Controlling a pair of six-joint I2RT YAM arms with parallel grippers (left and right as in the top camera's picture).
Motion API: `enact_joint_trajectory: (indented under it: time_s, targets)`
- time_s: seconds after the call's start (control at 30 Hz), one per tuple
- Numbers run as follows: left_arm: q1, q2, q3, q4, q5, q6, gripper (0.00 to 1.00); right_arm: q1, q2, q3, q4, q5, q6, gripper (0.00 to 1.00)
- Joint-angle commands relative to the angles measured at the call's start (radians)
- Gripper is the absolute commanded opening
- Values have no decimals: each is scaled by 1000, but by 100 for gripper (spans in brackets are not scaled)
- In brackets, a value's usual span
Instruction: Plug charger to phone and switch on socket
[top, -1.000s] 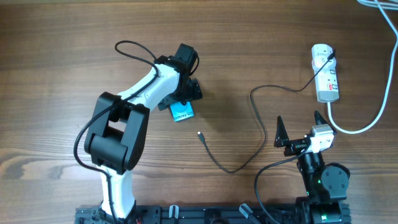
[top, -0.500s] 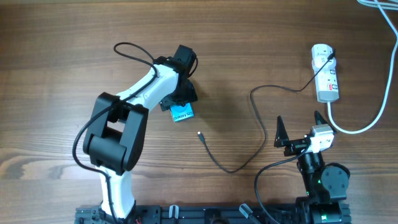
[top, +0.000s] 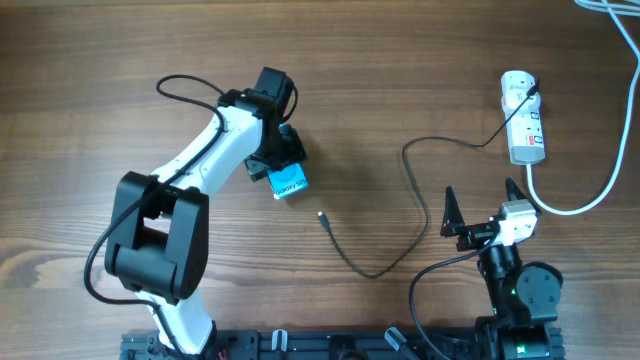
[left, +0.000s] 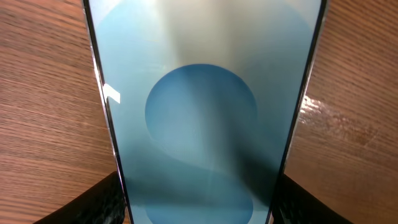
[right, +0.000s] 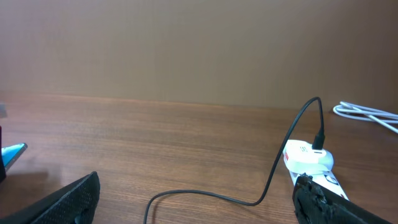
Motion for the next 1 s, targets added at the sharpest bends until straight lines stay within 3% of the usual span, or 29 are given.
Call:
enact_joint_trajectory:
  time_s: [0.0,0.8,0.87,0.97]
  targets:
    - [1,-23,-7,-9,27,-10,65,-3,1,-1,3,13,-12,100]
    - [-30,-23,-19,33,31,43,61,-3,1,-1,3,13,-12,100]
    - [-28,-23,-19,34,70,76,57,-3,1,-1,7,-20,-8,100]
    - [-2,-23,-19,58,207,161,57,-3,1,-1,24,-192,53,100]
